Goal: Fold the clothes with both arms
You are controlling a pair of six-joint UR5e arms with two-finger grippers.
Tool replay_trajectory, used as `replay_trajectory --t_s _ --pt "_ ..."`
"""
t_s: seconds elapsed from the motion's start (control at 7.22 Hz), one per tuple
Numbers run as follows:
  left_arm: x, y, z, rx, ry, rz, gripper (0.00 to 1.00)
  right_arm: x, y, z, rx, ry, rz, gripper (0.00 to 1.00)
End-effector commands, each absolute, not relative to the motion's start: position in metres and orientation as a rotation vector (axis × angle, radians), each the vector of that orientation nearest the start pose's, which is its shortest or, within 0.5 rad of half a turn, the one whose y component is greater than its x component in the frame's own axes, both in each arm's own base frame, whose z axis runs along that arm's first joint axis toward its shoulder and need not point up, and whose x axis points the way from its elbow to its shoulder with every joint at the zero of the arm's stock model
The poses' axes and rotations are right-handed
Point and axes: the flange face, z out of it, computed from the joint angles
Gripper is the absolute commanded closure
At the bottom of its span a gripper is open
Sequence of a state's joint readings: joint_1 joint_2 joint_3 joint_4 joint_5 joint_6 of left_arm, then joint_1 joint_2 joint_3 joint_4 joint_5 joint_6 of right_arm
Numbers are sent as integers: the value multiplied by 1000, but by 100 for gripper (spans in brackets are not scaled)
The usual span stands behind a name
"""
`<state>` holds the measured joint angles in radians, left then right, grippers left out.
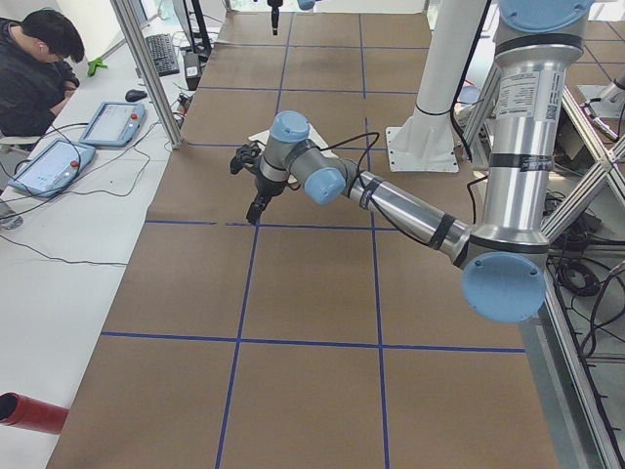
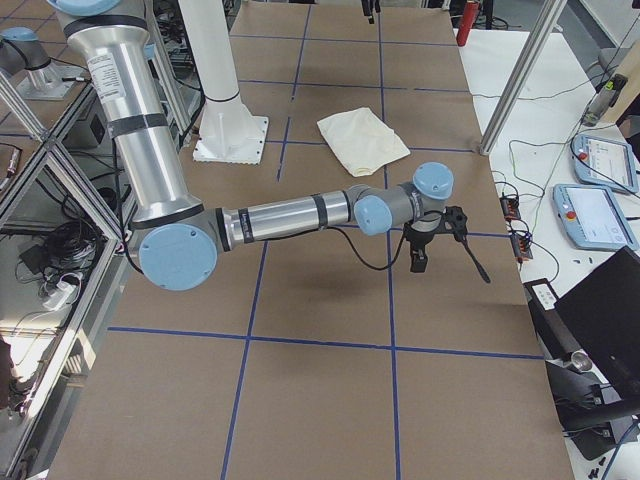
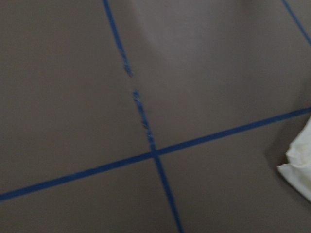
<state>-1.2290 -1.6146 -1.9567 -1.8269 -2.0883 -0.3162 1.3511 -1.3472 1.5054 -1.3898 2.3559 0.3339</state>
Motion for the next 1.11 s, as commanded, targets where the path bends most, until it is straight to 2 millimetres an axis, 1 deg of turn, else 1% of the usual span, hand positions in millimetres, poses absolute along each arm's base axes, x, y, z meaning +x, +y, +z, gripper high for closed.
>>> replay_trajectory --t_s 0.0,0.14,0.28,0.42,0.55,0.69,0.83,0.97 --pt "-1 -511 491 433 619 292 0 -12 -533 590 93 -864 -11 0" --pt "-33 -506 534 416 602 354 0 -6 -505 590 92 -880 -9 0" --pt "-45 -487 577 387 606 424 0 6 -468 598 80 -882 16 0" --pt "-44 -484 597 344 614 392 0 8 -453 610 66 -874 25 0" --pt "-43 -484 635 289 613 379 0 8 -455 604 70 -879 34 0" --pt "-41 -489 652 314 618 380 0 9 -451 613 52 -873 43 0" --pt "-42 -484 666 293 620 369 0 9 -446 615 45 -880 45 0" --pt "-42 -486 665 269 628 325 0 11 -444 620 50 -864 35 0"
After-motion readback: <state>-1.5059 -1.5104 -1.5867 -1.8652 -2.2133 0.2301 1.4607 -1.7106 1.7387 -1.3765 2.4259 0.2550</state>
